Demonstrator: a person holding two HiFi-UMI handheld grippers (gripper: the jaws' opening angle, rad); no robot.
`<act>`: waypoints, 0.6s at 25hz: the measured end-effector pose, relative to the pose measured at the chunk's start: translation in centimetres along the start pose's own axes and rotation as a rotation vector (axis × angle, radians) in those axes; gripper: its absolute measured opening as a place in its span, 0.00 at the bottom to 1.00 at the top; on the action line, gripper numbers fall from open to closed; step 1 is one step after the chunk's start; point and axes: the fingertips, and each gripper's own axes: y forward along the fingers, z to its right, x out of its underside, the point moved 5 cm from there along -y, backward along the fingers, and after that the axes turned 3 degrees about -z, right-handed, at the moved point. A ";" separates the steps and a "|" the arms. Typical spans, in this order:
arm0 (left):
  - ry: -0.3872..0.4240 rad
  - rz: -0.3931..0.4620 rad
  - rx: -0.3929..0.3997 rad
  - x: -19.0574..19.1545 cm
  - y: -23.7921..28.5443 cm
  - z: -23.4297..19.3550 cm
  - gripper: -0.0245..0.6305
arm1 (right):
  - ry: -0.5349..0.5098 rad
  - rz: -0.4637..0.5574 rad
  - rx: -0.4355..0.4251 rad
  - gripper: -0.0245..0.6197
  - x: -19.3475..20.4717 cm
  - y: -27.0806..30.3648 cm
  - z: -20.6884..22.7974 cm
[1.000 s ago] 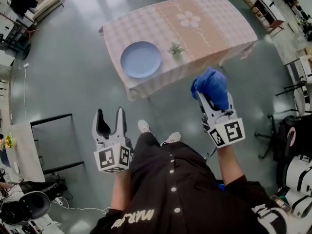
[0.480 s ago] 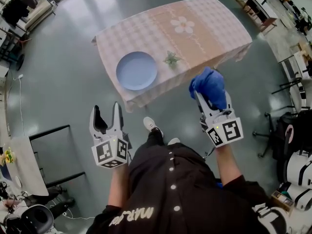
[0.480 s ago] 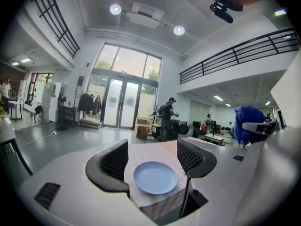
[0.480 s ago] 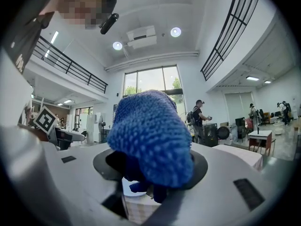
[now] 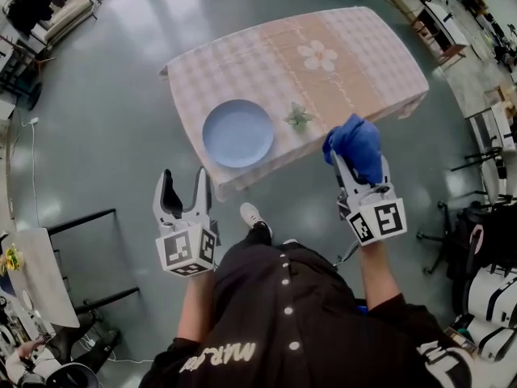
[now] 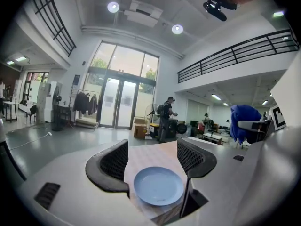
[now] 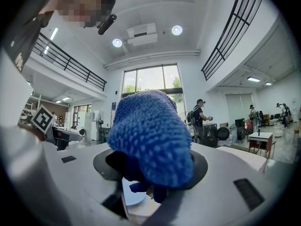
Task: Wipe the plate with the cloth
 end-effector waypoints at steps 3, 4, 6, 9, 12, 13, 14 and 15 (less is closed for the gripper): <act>-0.012 -0.033 0.016 0.3 1.7 -0.9 0.53 | -0.006 0.006 -0.007 0.36 -0.2 2.0 -0.1; -0.013 -0.037 0.019 0.2 2.3 -1.2 0.53 | -0.010 0.009 -0.012 0.36 -0.3 2.7 -0.2; -0.012 -0.035 0.022 0.0 3.5 -1.9 0.53 | -0.015 0.008 -0.025 0.36 -0.3 4.3 -0.3; -0.006 -0.033 0.024 -0.3 5.3 -2.7 0.53 | -0.012 0.000 -0.033 0.36 -0.2 6.5 -0.2; -0.006 -0.029 0.025 -0.8 6.7 -3.5 0.53 | -0.017 -0.004 -0.033 0.35 -0.5 8.3 -0.1; -0.004 -0.028 0.027 -1.0 7.1 -3.7 0.53 | -0.021 -0.003 -0.032 0.36 -0.6 8.9 -0.1; -0.002 -0.027 0.031 -1.2 7.6 -3.9 0.53 | -0.026 -0.001 -0.031 0.36 -0.8 9.5 0.0; -0.001 -0.028 0.037 -1.3 8.0 -4.1 0.53 | -0.030 0.001 -0.027 0.36 -0.9 10.0 0.0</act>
